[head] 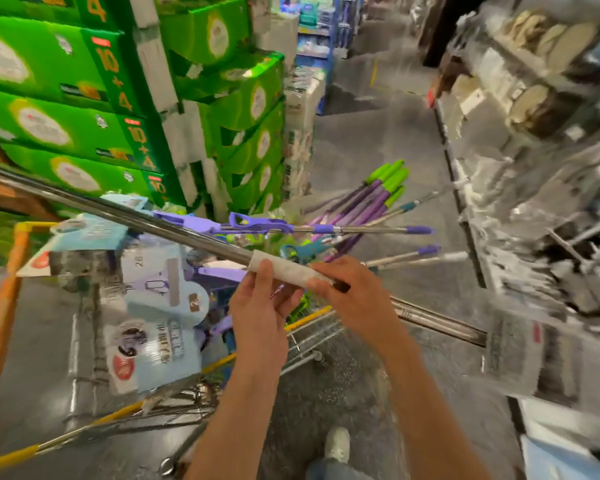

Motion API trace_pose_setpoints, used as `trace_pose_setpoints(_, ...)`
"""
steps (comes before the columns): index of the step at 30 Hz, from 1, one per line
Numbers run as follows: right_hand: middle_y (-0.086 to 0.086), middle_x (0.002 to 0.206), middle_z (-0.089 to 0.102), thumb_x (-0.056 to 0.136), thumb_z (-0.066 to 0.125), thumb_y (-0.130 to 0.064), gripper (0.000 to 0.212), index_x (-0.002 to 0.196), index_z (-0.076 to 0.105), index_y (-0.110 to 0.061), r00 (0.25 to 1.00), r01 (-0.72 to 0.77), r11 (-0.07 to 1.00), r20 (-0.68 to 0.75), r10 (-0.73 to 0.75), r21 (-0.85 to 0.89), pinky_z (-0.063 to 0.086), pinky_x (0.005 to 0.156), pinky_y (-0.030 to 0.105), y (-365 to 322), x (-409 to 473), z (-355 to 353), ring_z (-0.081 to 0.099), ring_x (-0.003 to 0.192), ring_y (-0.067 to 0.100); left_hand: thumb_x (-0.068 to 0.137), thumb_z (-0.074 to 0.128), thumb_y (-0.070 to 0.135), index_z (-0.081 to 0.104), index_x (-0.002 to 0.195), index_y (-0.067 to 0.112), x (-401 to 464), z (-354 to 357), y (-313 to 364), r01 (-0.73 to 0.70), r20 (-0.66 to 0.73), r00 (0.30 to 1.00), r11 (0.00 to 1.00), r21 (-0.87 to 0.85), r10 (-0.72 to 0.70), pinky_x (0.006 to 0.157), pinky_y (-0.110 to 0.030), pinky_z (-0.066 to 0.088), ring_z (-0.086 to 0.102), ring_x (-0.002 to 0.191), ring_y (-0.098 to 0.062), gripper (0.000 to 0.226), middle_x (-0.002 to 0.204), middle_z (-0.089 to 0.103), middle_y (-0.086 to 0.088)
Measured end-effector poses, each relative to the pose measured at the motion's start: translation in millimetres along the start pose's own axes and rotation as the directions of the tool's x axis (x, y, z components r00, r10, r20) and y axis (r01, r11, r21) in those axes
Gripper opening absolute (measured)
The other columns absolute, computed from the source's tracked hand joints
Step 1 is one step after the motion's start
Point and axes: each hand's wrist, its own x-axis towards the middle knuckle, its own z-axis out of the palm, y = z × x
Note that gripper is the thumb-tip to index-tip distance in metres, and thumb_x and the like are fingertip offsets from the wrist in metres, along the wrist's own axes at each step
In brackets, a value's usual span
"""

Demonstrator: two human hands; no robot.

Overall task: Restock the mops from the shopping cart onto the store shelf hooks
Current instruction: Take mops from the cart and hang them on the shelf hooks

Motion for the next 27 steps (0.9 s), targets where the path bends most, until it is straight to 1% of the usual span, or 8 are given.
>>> trace_pose_setpoints(3,-0.014,0.089,0.06,0.09,0.069,-0.036,0.03,0.118,0.075,-0.027,0.998,-0.057,0.994,-0.006,0.058,0.091,0.042,0.078,0.012,17.8,-23.1,-14.6,0.057,0.084,-0.004,0.103,0.052,0.021,0.066,0.1,0.015,-13.4,11.3,-16.8,0.05,0.082,0.995,0.998,0.04,-0.053,0.065,-0.029,0.062,0.074,0.073,-0.015,0.015,0.08,0.077,0.001)
trace_pose_setpoints(6,-0.002,0.093,0.065,0.091,0.073,-0.021,0.027,0.118,0.075,-0.018,0.99,-0.135,0.976,-0.017,0.14,0.169,0.041,0.074,0.01,27.7,-41.6,-34.0,0.059,0.08,-0.006,0.103,0.053,0.021,0.066,0.103,0.015,-25.7,24.4,-32.3,0.062,0.175,0.982,0.994,0.087,-0.077,0.07,-0.032,0.062,0.075,0.081,-0.017,0.015,0.086,0.078,-0.001)
trace_pose_setpoints(10,-0.019,0.082,0.065,0.091,0.071,-0.011,0.028,0.118,0.073,-0.012,0.977,-0.18,0.955,-0.067,0.201,0.235,0.044,0.073,0.015,40.3,-66.6,-62.2,0.058,0.078,-0.007,0.1,0.057,0.021,0.069,0.1,0.016,-39.9,45.0,-52.7,0.095,0.255,0.958,0.984,0.148,-0.131,0.082,-0.039,0.06,0.074,0.087,-0.022,0.013,0.09,0.077,-0.004)
trace_pose_setpoints(13,-0.015,0.086,0.068,0.092,0.07,-0.011,0.027,0.113,0.074,-0.026,0.963,-0.208,0.937,-0.111,0.248,0.282,0.052,0.074,0.021,49.5,-85.1,-84.6,0.06,0.08,-0.002,0.098,0.061,0.02,0.07,0.096,0.016,-48.8,62.1,-69.0,0.113,0.296,0.94,0.973,0.199,-0.17,0.081,-0.04,0.061,0.073,0.091,-0.027,0.01,0.09,0.077,-0.005)
trace_pose_setpoints(17,-0.01,0.095,0.072,0.091,0.069,-0.007,0.034,0.11,0.075,-0.034,0.939,-0.229,0.932,-0.19,0.288,0.282,0.047,0.077,0.014,70.0,-113.3,-111.0,0.061,0.084,-0.001,0.096,0.064,0.017,0.071,0.099,0.014,-66.7,87.2,-93.3,0.127,0.375,0.901,0.959,0.254,-0.219,0.082,-0.042,0.062,0.073,0.091,-0.03,0.008,0.089,0.076,-0.009)
trace_pose_setpoints(20,-0.019,0.095,0.074,0.091,0.069,-0.005,0.041,0.102,0.073,-0.044,0.9,-0.258,0.916,-0.267,0.344,0.308,0.046,0.078,0.014,88.7,-142.1,-136.1,0.062,0.084,0.001,0.095,0.066,0.016,0.071,0.096,0.014,-89.8,111.5,-116.9,0.116,0.457,0.853,0.946,0.302,-0.251,0.077,-0.037,0.061,0.072,0.085,-0.024,0.006,0.085,0.074,-0.007)
trace_pose_setpoints(24,-0.001,0.103,0.076,0.091,0.068,-0.006,0.026,0.109,0.077,-0.022,0.832,-0.296,0.872,-0.343,0.436,0.391,0.05,0.081,0.024,111.2,-180.3,-167.4,0.063,0.088,0.009,0.094,0.067,0.021,0.07,0.1,0.015,-120.4,143.5,-149.0,0.067,0.558,0.781,0.926,0.372,-0.281,0.079,-0.038,0.061,0.072,0.087,-0.024,0.008,0.089,0.074,-0.007)
trace_pose_setpoints(27,-0.005,0.098,0.076,0.092,0.068,-0.004,0.024,0.111,0.077,-0.014,0.758,-0.298,0.841,-0.423,0.497,0.452,0.05,0.079,0.022,126.1,-210.0,-190.4,0.064,0.084,0.006,0.094,0.069,0.023,0.073,0.097,0.019,-144.6,170.1,-175.9,0.004,0.621,0.729,0.909,0.416,-0.287,0.08,-0.042,0.061,0.073,0.091,-0.032,0.007,0.093,0.075,-0.014)
